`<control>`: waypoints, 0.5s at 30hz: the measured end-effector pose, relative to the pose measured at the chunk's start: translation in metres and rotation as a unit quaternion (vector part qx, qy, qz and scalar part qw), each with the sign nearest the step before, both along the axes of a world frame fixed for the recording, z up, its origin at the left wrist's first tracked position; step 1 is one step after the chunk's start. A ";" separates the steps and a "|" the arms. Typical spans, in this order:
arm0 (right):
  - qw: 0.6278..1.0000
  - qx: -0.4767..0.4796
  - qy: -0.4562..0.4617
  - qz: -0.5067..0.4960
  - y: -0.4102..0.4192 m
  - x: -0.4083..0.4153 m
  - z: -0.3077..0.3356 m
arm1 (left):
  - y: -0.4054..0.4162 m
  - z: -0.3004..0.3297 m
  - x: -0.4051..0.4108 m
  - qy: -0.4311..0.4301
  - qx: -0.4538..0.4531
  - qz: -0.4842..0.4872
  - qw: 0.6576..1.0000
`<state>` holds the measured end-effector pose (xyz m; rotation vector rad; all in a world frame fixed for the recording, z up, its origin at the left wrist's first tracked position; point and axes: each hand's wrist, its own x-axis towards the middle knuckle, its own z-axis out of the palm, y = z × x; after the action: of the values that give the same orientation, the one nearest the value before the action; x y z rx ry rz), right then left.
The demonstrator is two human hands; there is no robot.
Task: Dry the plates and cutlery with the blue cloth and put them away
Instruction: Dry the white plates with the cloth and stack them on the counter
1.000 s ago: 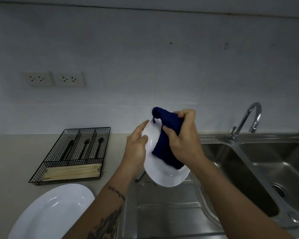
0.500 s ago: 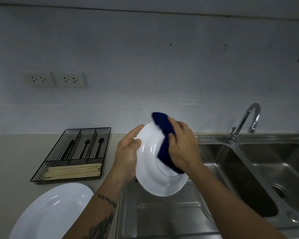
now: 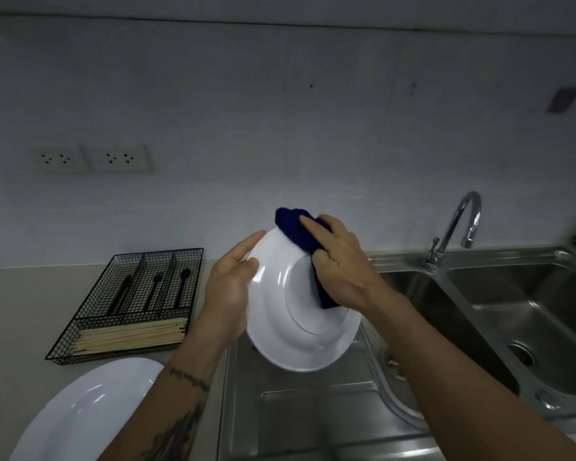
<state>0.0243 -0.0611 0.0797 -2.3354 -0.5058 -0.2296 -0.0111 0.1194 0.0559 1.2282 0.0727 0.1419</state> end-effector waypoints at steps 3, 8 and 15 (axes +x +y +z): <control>0.993 0.079 0.082 -0.020 -0.013 0.008 -0.006 | 0.007 -0.001 -0.003 -0.011 -0.051 0.035 0.998; 0.923 0.309 0.225 -0.039 -0.018 -0.004 -0.047 | 0.014 -0.017 -0.010 -0.017 -0.127 0.088 0.988; 0.938 0.305 0.150 -0.067 -0.029 -0.005 -0.021 | 0.038 -0.013 -0.011 -0.013 -0.034 0.023 0.999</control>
<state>0.0197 -0.0903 0.0589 -1.7498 -0.0963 -0.0730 -0.0217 0.1572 0.0426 1.1565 0.0828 0.1933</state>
